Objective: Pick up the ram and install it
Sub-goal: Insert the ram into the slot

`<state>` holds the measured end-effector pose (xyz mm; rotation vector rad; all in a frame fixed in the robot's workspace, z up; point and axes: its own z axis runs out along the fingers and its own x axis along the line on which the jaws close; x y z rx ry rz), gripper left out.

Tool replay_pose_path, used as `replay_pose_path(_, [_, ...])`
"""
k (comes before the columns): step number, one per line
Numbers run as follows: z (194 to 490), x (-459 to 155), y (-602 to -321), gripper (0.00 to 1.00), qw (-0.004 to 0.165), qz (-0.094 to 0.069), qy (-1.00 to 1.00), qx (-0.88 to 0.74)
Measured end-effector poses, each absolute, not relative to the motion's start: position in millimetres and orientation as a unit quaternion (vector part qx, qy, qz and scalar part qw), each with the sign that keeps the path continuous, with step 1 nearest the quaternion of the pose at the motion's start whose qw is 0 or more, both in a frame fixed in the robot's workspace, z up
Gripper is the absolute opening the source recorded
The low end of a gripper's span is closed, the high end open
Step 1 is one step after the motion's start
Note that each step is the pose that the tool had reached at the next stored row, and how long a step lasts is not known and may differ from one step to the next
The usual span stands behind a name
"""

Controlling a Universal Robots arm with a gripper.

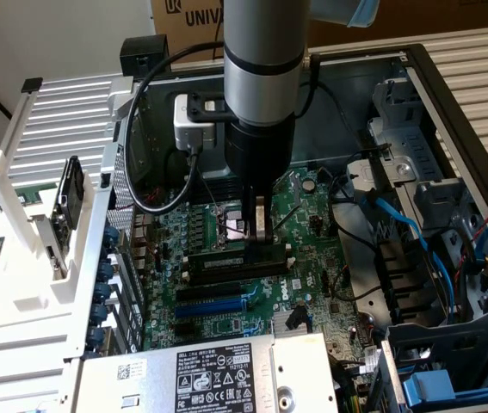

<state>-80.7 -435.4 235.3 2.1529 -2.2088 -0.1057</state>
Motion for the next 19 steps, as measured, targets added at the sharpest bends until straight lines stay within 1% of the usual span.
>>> replay_pose_path(19, [232.4,-80.7,-435.4,0.12,0.028,-0.034,-0.715,0.697])
